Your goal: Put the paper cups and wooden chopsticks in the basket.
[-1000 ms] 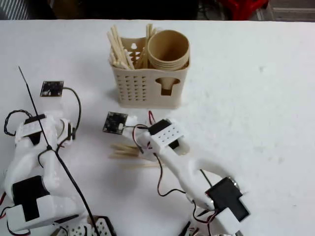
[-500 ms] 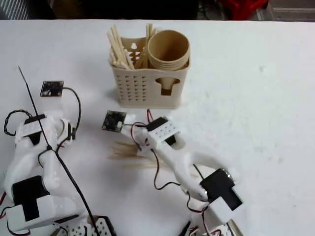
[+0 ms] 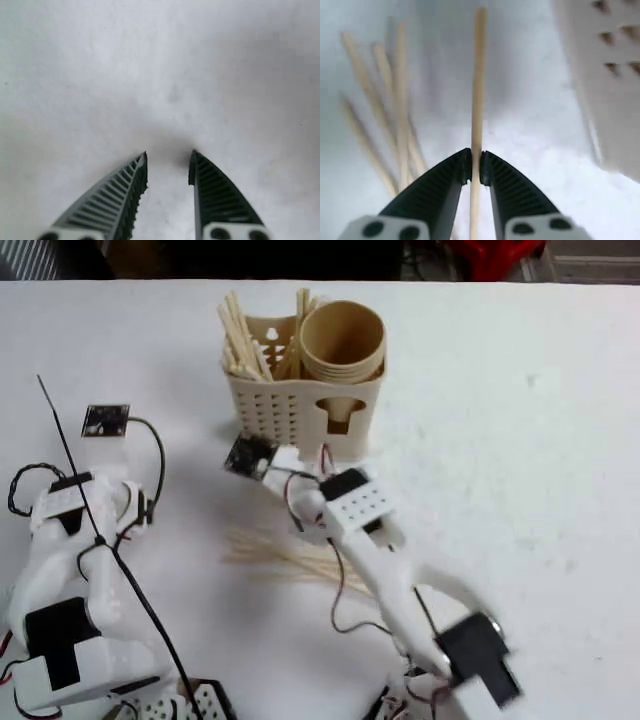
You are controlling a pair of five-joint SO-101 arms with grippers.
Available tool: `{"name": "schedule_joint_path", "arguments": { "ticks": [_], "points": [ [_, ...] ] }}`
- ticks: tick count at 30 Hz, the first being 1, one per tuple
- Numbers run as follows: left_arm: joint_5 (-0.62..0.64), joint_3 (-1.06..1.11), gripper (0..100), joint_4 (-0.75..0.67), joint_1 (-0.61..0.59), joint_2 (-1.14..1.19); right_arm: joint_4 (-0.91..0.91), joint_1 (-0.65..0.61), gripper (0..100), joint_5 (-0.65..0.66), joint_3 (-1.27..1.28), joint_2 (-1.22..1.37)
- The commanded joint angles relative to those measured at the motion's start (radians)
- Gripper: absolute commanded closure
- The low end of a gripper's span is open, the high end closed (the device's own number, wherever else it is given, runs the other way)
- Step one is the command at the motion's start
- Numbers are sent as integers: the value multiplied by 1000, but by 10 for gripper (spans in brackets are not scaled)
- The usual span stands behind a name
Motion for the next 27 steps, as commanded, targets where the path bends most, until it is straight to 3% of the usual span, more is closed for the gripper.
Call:
{"name": "schedule_joint_path", "arguments": {
  "ticks": [1,6,12,21,27],
  "points": [
    [-8,-8,849,-15,12,2,5,15,981,-78,12,-183],
    [-6,-8,849,-15,12,2,7,5,981,-207,-11,-395],
    [-5,-9,849,-15,12,4,8,15,981,-264,-127,-530],
    [-5,-9,849,-15,12,4,-5,10,981,-373,-440,-526],
    [-6,-9,849,-15,12,4,-94,15,981,-407,-647,-390]
  ]
}}
